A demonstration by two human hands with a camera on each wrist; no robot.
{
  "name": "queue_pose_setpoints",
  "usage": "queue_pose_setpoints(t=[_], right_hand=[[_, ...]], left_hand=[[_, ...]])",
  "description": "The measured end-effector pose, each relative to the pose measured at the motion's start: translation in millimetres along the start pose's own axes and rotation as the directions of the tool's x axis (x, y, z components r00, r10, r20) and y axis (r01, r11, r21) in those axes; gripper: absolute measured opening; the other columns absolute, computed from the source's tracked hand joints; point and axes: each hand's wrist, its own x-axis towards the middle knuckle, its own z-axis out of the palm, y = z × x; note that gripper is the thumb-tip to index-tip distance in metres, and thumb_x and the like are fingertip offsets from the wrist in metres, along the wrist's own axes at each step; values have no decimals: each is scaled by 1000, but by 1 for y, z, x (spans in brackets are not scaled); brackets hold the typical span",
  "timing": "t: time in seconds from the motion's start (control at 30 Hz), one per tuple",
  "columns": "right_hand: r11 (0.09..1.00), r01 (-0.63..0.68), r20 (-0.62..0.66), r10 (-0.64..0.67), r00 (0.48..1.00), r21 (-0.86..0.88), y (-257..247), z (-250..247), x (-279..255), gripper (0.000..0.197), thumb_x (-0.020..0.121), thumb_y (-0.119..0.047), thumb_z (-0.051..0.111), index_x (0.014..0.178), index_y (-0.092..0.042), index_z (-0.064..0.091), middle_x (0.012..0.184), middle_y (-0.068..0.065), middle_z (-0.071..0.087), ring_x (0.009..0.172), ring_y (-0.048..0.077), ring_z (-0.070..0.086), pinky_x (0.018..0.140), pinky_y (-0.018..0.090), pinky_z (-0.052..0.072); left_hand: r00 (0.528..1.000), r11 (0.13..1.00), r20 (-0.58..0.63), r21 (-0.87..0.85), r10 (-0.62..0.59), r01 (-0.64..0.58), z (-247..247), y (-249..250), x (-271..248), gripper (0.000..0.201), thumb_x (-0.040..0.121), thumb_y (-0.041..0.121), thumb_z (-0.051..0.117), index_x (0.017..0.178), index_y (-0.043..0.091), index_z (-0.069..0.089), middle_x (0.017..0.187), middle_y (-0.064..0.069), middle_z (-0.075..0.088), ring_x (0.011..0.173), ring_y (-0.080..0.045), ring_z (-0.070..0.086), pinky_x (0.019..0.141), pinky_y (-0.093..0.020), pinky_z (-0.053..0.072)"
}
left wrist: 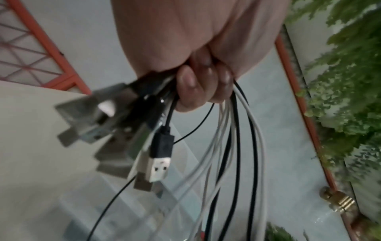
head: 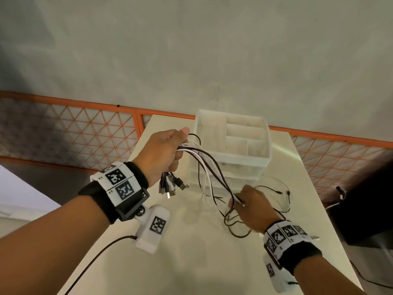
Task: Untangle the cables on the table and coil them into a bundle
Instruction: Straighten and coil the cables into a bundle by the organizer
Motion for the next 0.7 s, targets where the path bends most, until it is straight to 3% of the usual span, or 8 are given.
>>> queue_pose_setpoints(t=[0.13, 0.27, 0.33, 0.4, 0.5, 0.6, 0.67, 0.7], right_hand=[[928, -371, -168, 372, 913, 38, 31, -11, 5, 27, 93, -18, 48, 104, -23, 72, 101, 10, 72, 98, 36, 65, 75, 33, 48], [843, -386, -351, 514, 783, 374, 50, -27, 8, 40, 84, 1, 58, 117, -20, 70, 104, 10, 73, 102, 33, 66, 89, 31, 52], [840, -234, -448, 473, 759, 490, 47, -30, 11, 28, 89, -15, 56, 112, -24, 69, 93, 6, 71, 87, 31, 68, 84, 35, 56], [913, -57, -635, 326, 701, 405, 37, -31, 13, 31, 95, -25, 44, 110, -18, 70, 98, 12, 68, 80, 22, 64, 82, 22, 53], [979, 117, -831, 77, 551, 168, 22, -34, 9, 22, 88, 9, 51, 99, 7, 70, 104, 25, 58, 84, 3, 45, 84, -3, 35], [987, -96, -731, 163, 663, 133, 40, -19, 2, 25, 78, 22, 55, 94, 9, 68, 111, 23, 54, 87, 20, 53, 82, 22, 52], [920, -380, -389, 386, 837, 96, 55, -6, -7, 24, 82, 14, 55, 101, 5, 67, 122, 19, 52, 95, 34, 61, 85, 38, 54], [876, -483, -183, 478, 859, 20, 56, -2, -12, 24, 85, 7, 54, 106, 1, 66, 128, 16, 51, 102, 35, 62, 89, 38, 53]], left_hand=[[998, 985, -38, -163, 47, -53, -6, 6, -2, 30, 99, 33, 55, 74, 17, 51, 48, 8, 29, 40, -9, 20, 40, -20, 17], [997, 996, -41, -59, 71, -73, -18, 8, 0, 31, 97, 37, 56, 73, 18, 51, 48, 9, 31, 42, -10, 22, 40, -20, 21], [1000, 975, 0, 224, -1, 1, -20, -2, 0, 36, 96, 44, 55, 73, 17, 53, 48, 9, 32, 43, -12, 21, 42, -23, 22], [998, 911, -25, 408, -62, 67, -20, -17, 1, 42, 95, 48, 55, 71, 14, 53, 48, 7, 33, 43, -12, 22, 41, -22, 22], [986, 931, -163, 352, -41, 97, -23, -34, 5, 43, 96, 45, 57, 69, 13, 46, 49, 4, 32, 42, -15, 20, 42, -22, 19], [962, 985, -273, 159, -21, 67, -30, -30, 9, 41, 97, 43, 56, 65, 19, 44, 47, 7, 28, 44, -14, 18, 44, -24, 17], [956, 997, -292, 70, -5, 27, -33, -22, 10, 39, 98, 41, 54, 67, 18, 48, 43, 10, 27, 40, -11, 19, 40, -22, 21], [957, 999, -291, 50, 6, 9, -34, -18, 11, 37, 99, 41, 53, 70, 17, 50, 42, 11, 27, 38, -10, 20, 39, -21, 22]])
